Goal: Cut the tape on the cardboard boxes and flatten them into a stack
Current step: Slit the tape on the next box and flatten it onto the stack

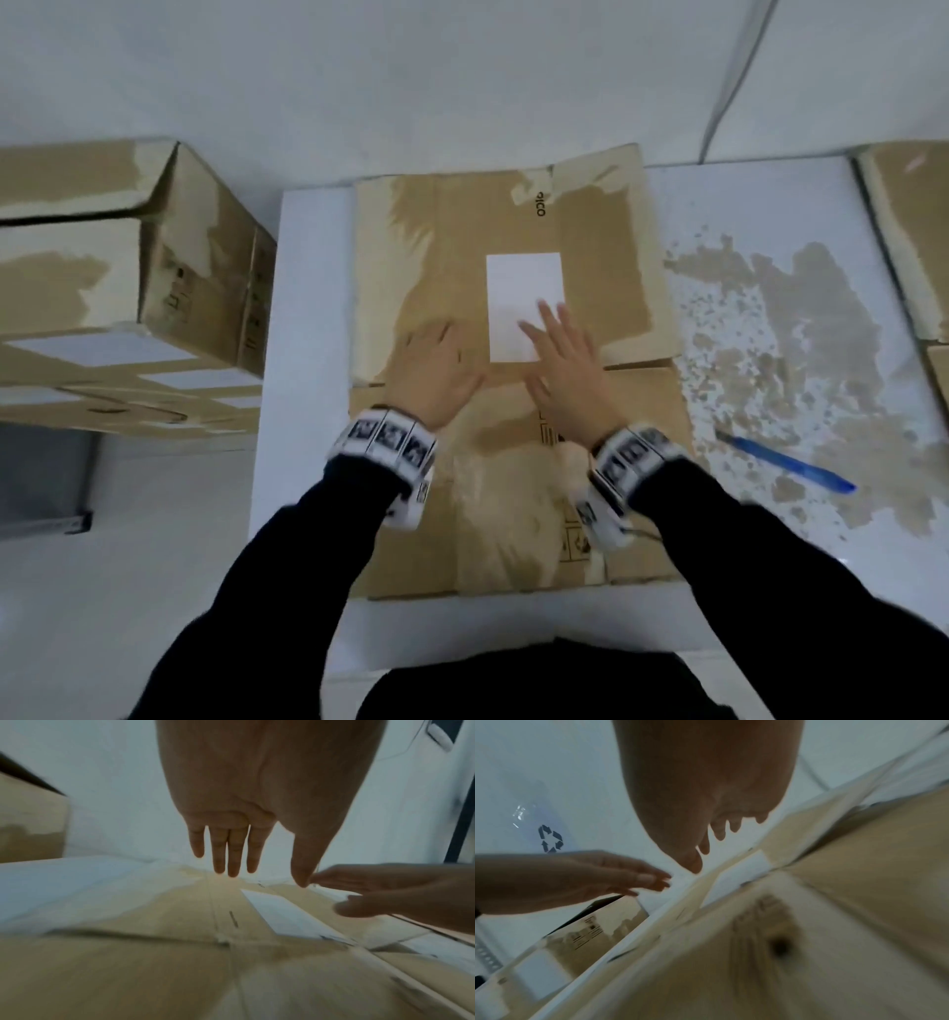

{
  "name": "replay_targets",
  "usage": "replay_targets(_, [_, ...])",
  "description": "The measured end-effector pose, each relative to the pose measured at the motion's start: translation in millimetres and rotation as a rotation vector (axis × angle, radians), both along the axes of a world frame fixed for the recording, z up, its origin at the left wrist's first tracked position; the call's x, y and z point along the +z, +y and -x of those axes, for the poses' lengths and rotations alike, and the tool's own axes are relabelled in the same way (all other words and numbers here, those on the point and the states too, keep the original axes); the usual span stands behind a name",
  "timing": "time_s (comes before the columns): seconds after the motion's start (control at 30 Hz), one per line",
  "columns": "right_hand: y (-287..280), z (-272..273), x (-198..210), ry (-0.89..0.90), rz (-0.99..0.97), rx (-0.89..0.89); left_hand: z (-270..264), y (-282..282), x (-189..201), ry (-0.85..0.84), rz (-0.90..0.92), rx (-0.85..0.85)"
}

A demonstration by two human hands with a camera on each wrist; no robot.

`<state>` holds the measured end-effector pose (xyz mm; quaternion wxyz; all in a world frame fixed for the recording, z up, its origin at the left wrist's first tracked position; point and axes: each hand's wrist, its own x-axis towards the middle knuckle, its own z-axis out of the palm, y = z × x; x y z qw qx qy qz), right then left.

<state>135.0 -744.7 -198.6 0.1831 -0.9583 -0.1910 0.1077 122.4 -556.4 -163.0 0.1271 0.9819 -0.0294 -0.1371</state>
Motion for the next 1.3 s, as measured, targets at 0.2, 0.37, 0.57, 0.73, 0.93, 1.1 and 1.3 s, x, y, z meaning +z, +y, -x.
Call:
replay_targets(0.2, [52, -98, -28, 0.258, 0.302, 0.085, -98, -1, -46, 0.257, -0.069, -0.079])
replay_targets(0.37, [48, -101, -30, 0.297, 0.264, 0.107, -94, 10, -62, 0.218, 0.045, -0.098])
replay_targets(0.57, [-26, -99, -29, 0.267, 0.191, -0.124, -64, 58, -59, 0.249, 0.052, 0.028])
replay_targets(0.73, [-100, -60, -24, 0.256, 0.150, -0.515, -15, 69, -60, 0.224, 0.083, 0.361])
replay_targets(0.93, [-83, -19, -25, 0.218, 0.065, -0.882, 31, 31, -52, -0.001, 0.150, 0.962])
replay_targets(1.1, [-108, -23, -12, 0.357, -0.250, -0.778, 37, 56, -53, 0.004, 0.305, 1.037])
replay_targets(1.3, [-117, -1, 30, 0.158, -0.515, -0.664, 52, 34, -15, -0.174, 0.420, 0.997])
